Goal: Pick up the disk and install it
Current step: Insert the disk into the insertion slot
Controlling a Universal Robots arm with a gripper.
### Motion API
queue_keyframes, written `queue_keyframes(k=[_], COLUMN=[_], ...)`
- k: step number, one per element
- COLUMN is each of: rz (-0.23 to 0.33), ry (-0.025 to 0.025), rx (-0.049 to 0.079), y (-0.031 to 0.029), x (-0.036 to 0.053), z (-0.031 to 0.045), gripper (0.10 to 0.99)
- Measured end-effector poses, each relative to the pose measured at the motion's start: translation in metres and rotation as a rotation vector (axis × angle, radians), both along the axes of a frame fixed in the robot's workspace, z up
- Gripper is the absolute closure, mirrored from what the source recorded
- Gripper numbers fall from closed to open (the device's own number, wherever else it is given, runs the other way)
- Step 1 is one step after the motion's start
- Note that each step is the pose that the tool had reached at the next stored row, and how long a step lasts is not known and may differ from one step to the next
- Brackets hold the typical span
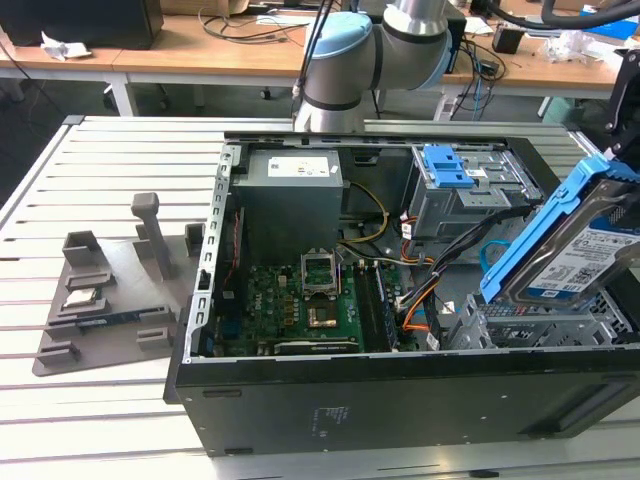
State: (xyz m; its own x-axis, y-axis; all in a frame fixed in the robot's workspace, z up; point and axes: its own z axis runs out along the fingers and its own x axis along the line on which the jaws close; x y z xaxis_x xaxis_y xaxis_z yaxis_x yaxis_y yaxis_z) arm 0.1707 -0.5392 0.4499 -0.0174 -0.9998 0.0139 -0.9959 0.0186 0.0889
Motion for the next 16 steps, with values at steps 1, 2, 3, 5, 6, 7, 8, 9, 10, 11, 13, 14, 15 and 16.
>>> queue_keyframes(k=[1, 2, 3, 5, 6, 7, 8, 9, 10, 11, 13, 14, 15, 16], rz=[0.0, 0.0, 0.0, 0.0, 0.0, 0.0, 0.0, 0.0, 0.0, 0.0, 0.0, 0.0, 0.0, 0.0], ry=[0.0, 0.0, 0.0, 0.0001, -0.0007, -0.0001, -0.0002, -0.0001, -0.0001, 0.0, -0.0001, 0.0, -0.0001, -0.0004], rx=[0.0, 0.0, 0.0, -0.001, 0.001, 0.0, -0.001, -0.001, -0.001, 0.0, 0.0, 0.0, 0.0, 0.0], y=[0.0, -0.0001, -0.0001, -0.0002, -0.0004, -0.0003, -0.0002, -0.0004, -0.0003, -0.0004, -0.0005, -0.0006, -0.0007, -0.0006], x=[0.0, 0.0, 0.0, -0.0001, 0.0, -0.0002, -0.0009, -0.0014, -0.0017, -0.0023, -0.0032, -0.0037, -0.0045, -0.0063], z=[-0.0013, -0.0027, -0.0039, -0.0076, -0.0116, -0.0145, -0.0167, -0.0194, -0.0208, -0.0226, -0.0278, -0.0291, -0.0298, -0.0297], gripper=[0.722, 0.722, 0.722, 0.722, 0.722, 0.722, 0.722, 0.722, 0.722, 0.722, 0.722, 0.722, 0.722, 0.722])
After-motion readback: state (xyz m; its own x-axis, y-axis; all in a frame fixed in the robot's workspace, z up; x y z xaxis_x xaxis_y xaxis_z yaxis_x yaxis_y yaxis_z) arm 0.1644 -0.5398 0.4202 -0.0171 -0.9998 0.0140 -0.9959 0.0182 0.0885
